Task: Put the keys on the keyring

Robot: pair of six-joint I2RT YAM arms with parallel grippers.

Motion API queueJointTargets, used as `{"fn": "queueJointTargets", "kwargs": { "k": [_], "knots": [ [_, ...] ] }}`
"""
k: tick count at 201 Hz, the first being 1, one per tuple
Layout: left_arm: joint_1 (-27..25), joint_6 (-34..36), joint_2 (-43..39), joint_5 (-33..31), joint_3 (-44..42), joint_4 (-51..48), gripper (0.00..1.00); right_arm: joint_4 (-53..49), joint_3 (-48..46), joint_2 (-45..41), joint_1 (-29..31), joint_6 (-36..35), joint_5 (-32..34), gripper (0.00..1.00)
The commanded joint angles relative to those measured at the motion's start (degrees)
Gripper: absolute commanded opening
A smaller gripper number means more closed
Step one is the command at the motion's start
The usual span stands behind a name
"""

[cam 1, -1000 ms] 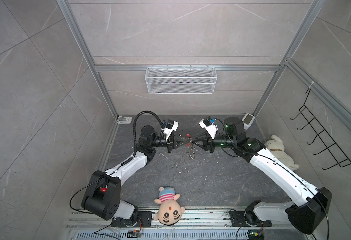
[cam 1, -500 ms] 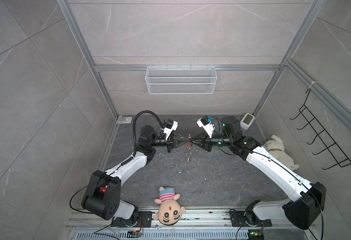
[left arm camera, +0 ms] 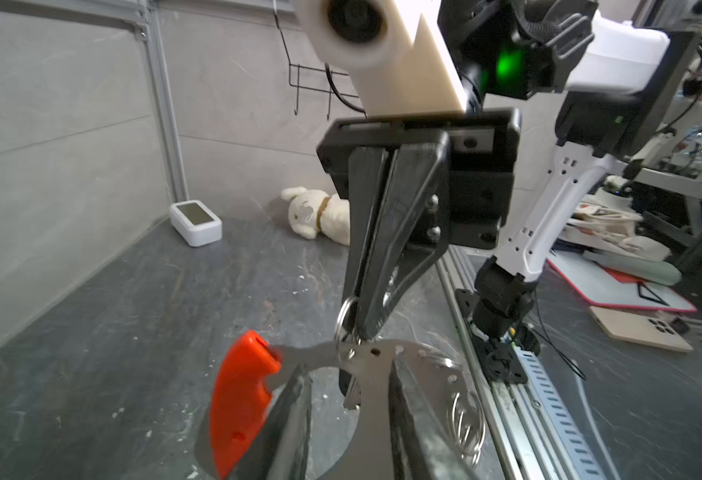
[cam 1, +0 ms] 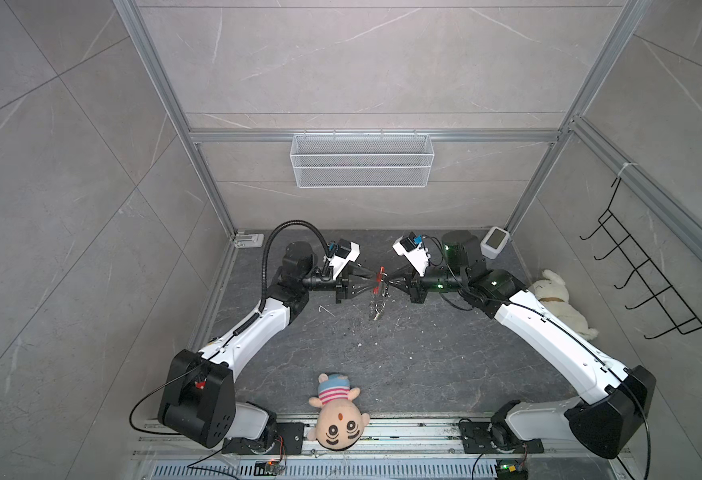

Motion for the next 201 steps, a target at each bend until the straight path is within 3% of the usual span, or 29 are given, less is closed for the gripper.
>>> {"fn": "queueJointTargets", "kwargs": {
  "k": [1, 26, 93, 153, 201],
  "knots": [
    [0.2, 28.5, -1.2, -6.3, 11.9, -33.7, 0.34, -6.1, 2.8, 1.0, 1.2, -6.7, 6.9, 0.0],
    [-0.3, 35.1, 3.0, -6.7, 18.5, -45.0, 0.33, -5.8, 2.9, 1.4, 2.4, -8.6, 8.1, 0.0],
    [-2.5, 35.5, 5.6, -5.3, 18.3, -43.3, 0.33, -2.4, 1.9, -0.3, 3.4, -6.9, 1.8, 0.0],
    [-3.1, 33.6, 6.1, -3.8, 18.1, -40.9, 0.34, -3.9, 2.9, 0.6, 4.4, -7.5, 1.1, 0.0],
    [-3.6, 33.7, 7.1, -2.5, 18.6, -42.9, 0.22, -4.0, 4.1, 0.7, 4.7, -7.3, 0.7, 0.0]
  ]
}}
